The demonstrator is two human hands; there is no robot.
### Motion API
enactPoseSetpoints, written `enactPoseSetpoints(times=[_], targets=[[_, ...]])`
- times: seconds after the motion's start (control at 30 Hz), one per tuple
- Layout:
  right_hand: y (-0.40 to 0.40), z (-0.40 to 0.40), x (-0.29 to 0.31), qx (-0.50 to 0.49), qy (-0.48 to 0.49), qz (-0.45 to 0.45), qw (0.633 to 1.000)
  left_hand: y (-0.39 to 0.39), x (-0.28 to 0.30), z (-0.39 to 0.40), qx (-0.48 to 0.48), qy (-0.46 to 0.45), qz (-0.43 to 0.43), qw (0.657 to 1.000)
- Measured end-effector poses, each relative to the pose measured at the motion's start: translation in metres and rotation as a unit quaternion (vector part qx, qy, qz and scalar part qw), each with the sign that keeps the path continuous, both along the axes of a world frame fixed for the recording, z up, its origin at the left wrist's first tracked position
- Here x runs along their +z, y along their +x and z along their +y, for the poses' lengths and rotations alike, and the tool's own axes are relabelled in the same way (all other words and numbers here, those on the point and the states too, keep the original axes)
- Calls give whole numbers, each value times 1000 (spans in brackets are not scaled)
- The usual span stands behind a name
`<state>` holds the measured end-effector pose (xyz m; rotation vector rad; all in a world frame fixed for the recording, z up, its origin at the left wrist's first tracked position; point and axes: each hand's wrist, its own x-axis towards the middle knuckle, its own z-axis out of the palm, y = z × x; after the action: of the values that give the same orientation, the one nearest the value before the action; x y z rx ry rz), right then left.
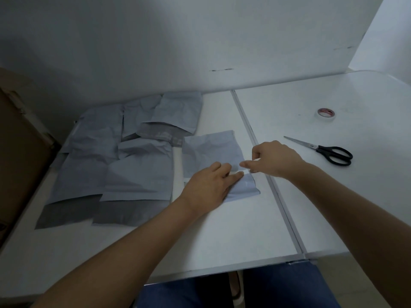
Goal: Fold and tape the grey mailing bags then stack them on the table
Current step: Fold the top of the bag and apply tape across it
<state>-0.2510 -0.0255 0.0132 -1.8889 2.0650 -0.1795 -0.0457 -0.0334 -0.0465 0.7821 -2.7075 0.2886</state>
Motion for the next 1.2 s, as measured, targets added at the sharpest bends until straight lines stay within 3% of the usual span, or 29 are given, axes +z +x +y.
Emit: enactPoseSetpoints(times=[0.17,0.53,1.2], targets=[[-6,2,1,-14,15,-106,994,-1,0,-4,-6,25,-6,1000],[-8,1,-5,-37,-3,-148,988,0,-5,-7,-20,87,-1,996],[-1,2,-6,-34,-34,-18,999,3,-2,-2,-6,108,-10,994]])
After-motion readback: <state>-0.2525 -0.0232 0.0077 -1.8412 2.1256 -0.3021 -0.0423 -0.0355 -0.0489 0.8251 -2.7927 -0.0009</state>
